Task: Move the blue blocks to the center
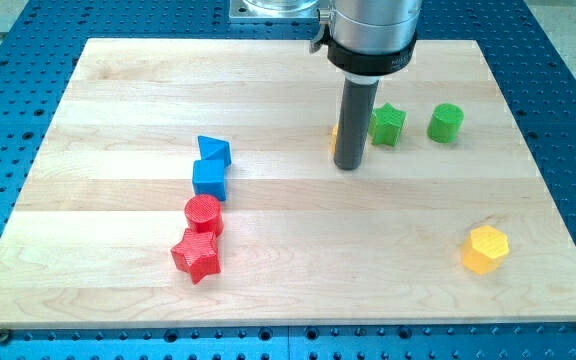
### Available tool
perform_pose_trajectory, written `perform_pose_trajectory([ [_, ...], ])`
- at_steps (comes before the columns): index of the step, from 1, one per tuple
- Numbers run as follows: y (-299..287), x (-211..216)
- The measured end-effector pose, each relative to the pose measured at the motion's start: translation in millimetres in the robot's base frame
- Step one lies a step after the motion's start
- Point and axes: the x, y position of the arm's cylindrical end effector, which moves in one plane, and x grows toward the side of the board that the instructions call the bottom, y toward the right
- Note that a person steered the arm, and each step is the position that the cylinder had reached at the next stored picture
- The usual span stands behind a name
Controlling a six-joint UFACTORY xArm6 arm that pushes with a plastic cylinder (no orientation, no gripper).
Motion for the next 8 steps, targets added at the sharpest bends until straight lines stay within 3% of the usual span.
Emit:
perform_pose_trajectory([
  [2,-5.6,-6.5],
  [3,-40.5,50.4],
  [7,-249.2,68.4],
  [8,-240.4,66.7],
])
